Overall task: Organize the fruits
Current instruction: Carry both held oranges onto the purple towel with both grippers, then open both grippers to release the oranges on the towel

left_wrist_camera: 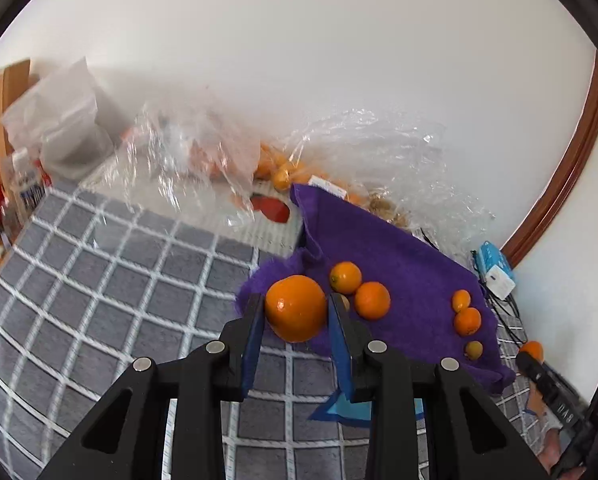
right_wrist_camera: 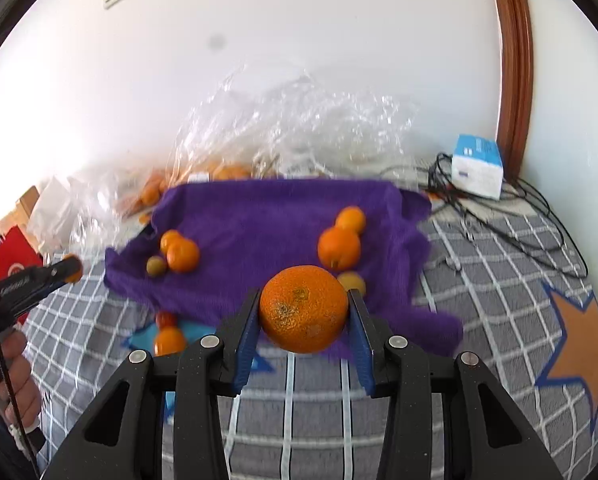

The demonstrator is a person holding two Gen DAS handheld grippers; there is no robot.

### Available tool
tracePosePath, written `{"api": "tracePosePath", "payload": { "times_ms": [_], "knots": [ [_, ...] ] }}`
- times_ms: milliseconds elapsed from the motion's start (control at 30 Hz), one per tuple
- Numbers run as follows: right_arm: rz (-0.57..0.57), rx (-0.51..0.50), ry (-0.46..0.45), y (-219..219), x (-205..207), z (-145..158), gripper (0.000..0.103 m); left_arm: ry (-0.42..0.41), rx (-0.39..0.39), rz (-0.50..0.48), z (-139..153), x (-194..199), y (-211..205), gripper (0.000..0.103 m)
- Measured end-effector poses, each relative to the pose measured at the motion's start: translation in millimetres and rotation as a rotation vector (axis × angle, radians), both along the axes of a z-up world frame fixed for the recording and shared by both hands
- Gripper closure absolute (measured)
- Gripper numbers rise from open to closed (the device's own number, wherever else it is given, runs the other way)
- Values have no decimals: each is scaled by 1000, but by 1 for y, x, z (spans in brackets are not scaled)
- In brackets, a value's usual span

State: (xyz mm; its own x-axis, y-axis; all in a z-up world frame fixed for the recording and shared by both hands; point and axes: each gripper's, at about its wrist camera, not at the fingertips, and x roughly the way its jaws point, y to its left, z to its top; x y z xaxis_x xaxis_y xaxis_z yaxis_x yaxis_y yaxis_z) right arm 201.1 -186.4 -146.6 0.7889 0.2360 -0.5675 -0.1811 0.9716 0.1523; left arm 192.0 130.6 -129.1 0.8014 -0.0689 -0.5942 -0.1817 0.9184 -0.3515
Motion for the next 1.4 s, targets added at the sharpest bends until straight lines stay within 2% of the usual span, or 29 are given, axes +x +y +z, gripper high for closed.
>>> {"api": "tracePosePath", "payload": {
  "times_ms": [200,333,433,500,600,933,1133,1300,1400],
  "knots": [
    [4,13,-37,3,32,20,62,-19,17,-20,17,25,-7,73],
    [-17,7,-54,5,53,27,62,-13,-1,-35,15,46,-17,73],
    [-9,6,-31,6,68,15,62,-21,1,-43,5,59,-25,73],
    [-8,-5,-5,8,76,1,62,-30,-24,-76,-6,64,-28,73],
    [19,-8,59,14,86,-21,62,-10,-35,-114,-22,69,-34,73],
    [78,-71,137,26,92,-49,62,68,-57,-238,-50,78,-54,73],
    [77,-85,155,28,95,-53,61,62,-32,-258,-53,78,-61,73],
    [65,-108,157,30,94,-54,61,47,-50,-244,-54,77,-60,73],
    [63,-94,143,29,92,-50,51,38,-27,-242,-54,76,-62,73]
  ]
}}
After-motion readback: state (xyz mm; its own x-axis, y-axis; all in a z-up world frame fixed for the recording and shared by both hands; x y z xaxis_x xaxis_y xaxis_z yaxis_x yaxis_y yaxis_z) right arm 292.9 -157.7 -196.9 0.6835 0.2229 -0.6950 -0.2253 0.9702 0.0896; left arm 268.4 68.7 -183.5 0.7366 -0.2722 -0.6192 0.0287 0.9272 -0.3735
